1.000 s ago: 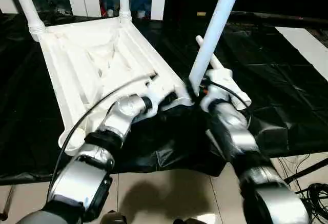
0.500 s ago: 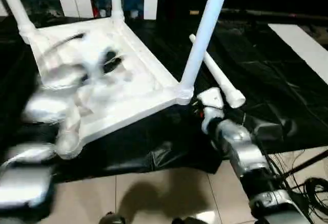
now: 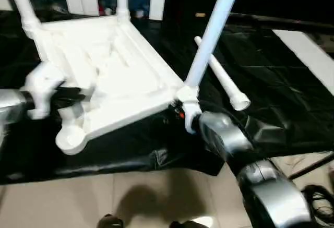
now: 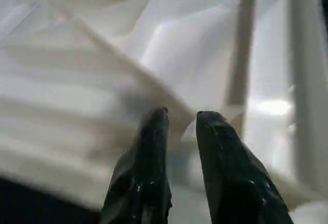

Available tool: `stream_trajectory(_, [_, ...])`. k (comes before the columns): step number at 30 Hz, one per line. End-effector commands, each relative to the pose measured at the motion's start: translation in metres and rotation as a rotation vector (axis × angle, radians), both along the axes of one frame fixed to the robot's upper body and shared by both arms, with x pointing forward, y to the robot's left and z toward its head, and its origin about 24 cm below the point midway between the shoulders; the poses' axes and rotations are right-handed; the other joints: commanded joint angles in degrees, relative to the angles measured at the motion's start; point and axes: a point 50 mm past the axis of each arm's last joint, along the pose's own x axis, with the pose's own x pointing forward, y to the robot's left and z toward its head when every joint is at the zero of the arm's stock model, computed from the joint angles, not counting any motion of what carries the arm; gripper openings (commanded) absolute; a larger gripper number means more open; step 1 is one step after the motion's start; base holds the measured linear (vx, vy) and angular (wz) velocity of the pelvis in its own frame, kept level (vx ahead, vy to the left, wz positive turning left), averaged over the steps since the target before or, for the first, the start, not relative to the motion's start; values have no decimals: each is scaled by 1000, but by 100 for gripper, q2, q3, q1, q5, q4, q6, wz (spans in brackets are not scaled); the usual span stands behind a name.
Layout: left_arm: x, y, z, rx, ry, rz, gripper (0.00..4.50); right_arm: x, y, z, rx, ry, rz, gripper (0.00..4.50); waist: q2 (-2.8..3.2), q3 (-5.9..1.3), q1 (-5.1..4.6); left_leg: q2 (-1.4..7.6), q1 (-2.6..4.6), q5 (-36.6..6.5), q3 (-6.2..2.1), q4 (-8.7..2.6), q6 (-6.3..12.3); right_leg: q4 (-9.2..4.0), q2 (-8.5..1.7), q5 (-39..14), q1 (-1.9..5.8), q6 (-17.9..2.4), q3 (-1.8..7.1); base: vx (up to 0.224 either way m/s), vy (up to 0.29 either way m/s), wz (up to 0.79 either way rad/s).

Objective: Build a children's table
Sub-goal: Rotate leg to tighten

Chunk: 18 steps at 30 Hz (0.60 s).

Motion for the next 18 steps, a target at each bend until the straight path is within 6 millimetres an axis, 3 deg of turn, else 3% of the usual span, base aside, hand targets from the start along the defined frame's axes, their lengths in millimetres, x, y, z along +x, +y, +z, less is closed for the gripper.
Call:
stream_trajectory(1, [-1, 3, 8, 25, -41, 36, 111, 8, -7, 5, -22, -30, -86, 392, 260, -335, -36, 72, 163, -2085, -75, -462, -454, -416, -331, -2008, 101, -892, 246, 0, 0, 0])
stream_trajectory(3, [-3, 11, 13, 26, -70, 94, 111, 14, -6, 10, -22, -55, -158, 392, 228, -319, -39, 61, 141, -1947, -68, -456, -480, -370, -298, -1640, 104, -911, 238, 0, 0, 0])
stream_trajectory(6, [-6, 15, 14, 36, -69, 119, 111, 21, -6, 20, -9, -105, -241, 392, 201, -349, -11, 37, 128, -1576, -36, -420, -430, -306, -265, -1038, 130, -926, 233, 0, 0, 0])
stream_trajectory(7, [-7, 16, 13, 41, -62, 121, 111, 24, -7, 24, 16, -118, -280, 392, 215, -350, -1, 36, 135, -1494, -26, -410, -417, -296, -265, -897, 122, -938, 237, 0, 0, 0])
stream_trajectory(8, [-8, 15, 5, 54, -42, 130, 111, 34, -15, 39, 86, -175, -418, 392, 267, -410, 17, 27, 123, -1179, -17, -378, -395, -215, -262, -395, 161, -1012, 232, 0, 0, 0])
stream_trajectory(9, [-8, 14, 4, 54, -40, 131, 111, 35, -15, 40, 89, -179, -425, 392, 240, -409, -5, 26, 115, -1102, -2, -369, -389, -209, -255, -242, 152, -1046, 230, 0, 0, 0])
stream_trajectory(10, [-7, 13, -2, 61, -29, 151, 111, 38, -19, 47, 115, -204, -464, 392, 264, -419, 3, 12, 115, -982, 12, -354, -379, -181, -220, -1, 160, -1099, 216, 0, 0, 0])
stream_trajectory(11, [-7, 13, -2, 61, -29, 151, 111, 38, -19, 47, 115, -204, -464, 392, 245, -411, -17, 12, 97, -997, 17, -350, -363, -175, -210, 44, 162, -1103, 217, 0, 0, 0])
stream_trajectory(12, [-7, 14, -9, 83, -10, 174, 111, 39, -20, 49, 152, -198, -468, 392, 313, -430, -8, 7, 96, -1048, 8, -345, -365, -166, -215, 28, 183, -1101, 214, 0, 0, 0])
stream_trajectory(13, [-8, 15, -13, 89, 2, 182, 111, 39, -21, 49, 157, -207, -440, 392, 275, -434, -24, 11, 96, -1079, 18, -342, -328, -178, -213, 63, 189, -1100, 216, 0, 0, 0])
stream_trajectory(14, [-8, 15, -15, 91, 9, 187, 111, 38, -21, 49, 156, -214, -421, 392, 308, -440, -14, 14, 72, -986, 4, -334, -282, -165, -224, 229, 222, -1141, 221, 0, 0, 0])
stream_trajectory(15, [-9, 12, -17, 74, 19, 170, 111, 38, -23, 48, 157, -217, -396, 392, 412, -472, -5, 14, 85, -967, -9, -326, -296, -143, -225, 320, 231, -1176, 222, 0, 0, 0])
stream_trajectory(16, [-10, 10, -18, 60, 26, 156, 111, 37, -24, 48, 158, -217, -381, 392, 369, -465, -24, 18, 77, -949, -2, -319, -299, -150, -199, 417, 232, -1226, 219, 0, 0, 0])
stream_trajectory(17, [-14, 7, -19, 56, 51, 120, 111, 36, -29, 47, 159, -221, -365, 392, 434, -486, -7, 13, 94, -954, -6, -307, -313, -139, -198, 475, 239, -1264, 220, 0, 0, 0])
stream_trajectory(18, [-18, 4, -21, 52, 86, 89, 111, 35, -35, 45, 154, -228, -347, 392, 410, -489, -4, 11, 93, -952, 5, -302, -309, -146, -187, 552, 252, -1310, 222, 0, 0, 0])
